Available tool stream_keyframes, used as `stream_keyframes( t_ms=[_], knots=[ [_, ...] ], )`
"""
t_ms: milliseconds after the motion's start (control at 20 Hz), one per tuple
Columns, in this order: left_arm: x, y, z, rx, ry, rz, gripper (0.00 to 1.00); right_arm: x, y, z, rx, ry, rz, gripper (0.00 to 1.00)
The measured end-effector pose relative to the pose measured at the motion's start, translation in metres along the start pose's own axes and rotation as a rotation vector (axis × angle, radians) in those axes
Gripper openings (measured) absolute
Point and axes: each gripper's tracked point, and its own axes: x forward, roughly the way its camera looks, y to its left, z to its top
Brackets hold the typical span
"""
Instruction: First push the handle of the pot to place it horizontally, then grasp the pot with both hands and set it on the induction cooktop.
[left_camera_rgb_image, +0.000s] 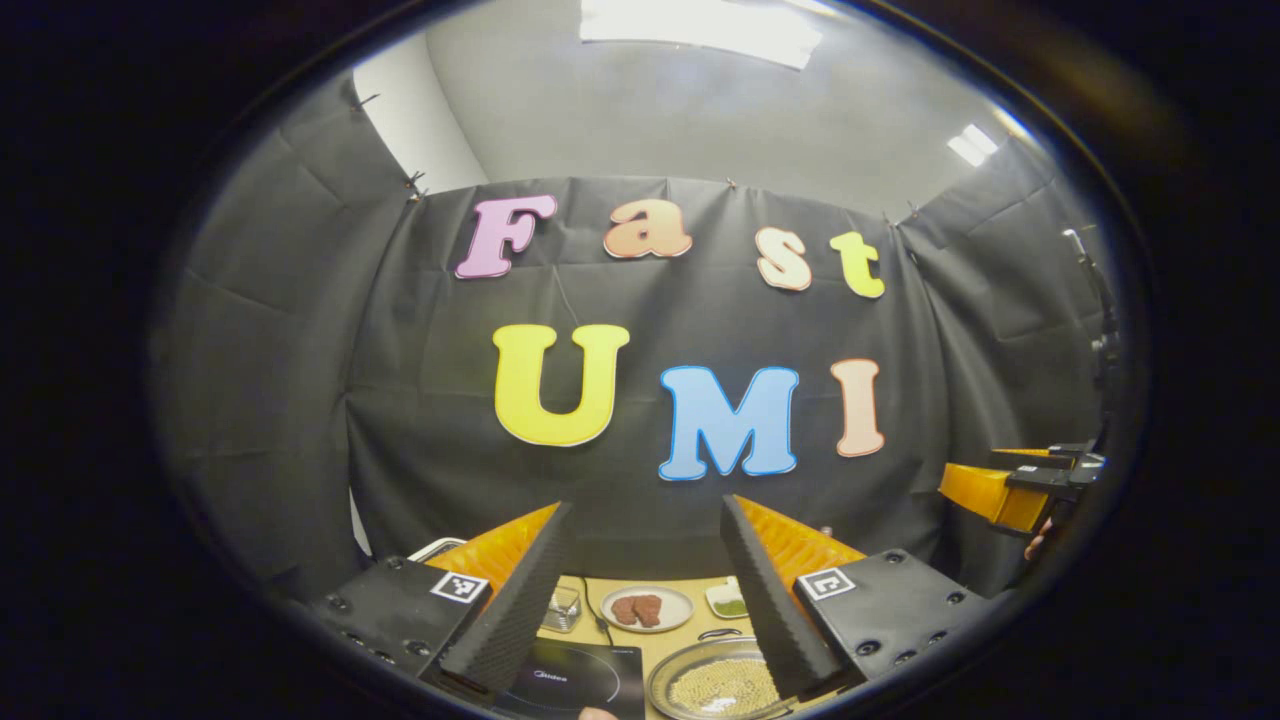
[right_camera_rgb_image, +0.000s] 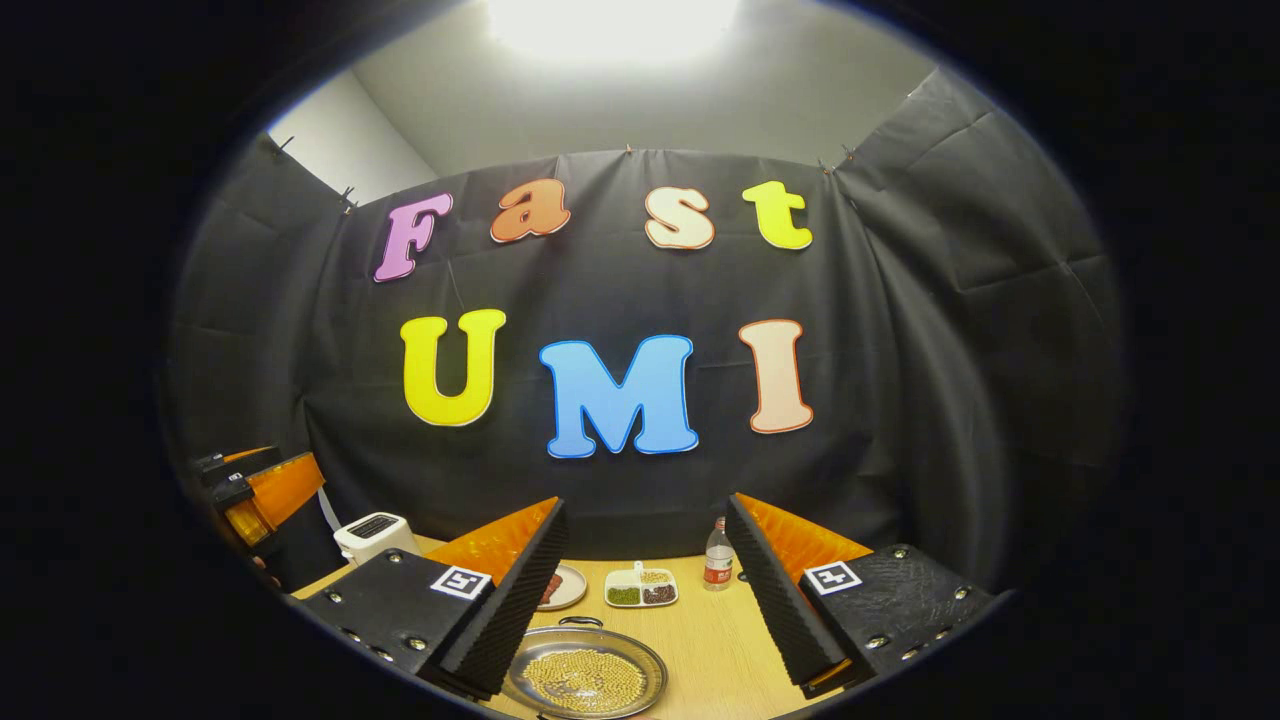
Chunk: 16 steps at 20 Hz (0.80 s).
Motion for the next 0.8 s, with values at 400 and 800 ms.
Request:
stream_keyframes(
  t_ms=[400,800],
  knots=[
    [0.004,-0.003,-0.007,0.013,0.02,0.001,0.99,0.004,0.0,-0.016,0.002,0.041,0.005,0.98],
    [0.005,-0.001,-0.011,0.0,0.046,0.005,0.97,0.004,0.006,-0.045,0.011,0.134,0.02,0.94]
  ],
)
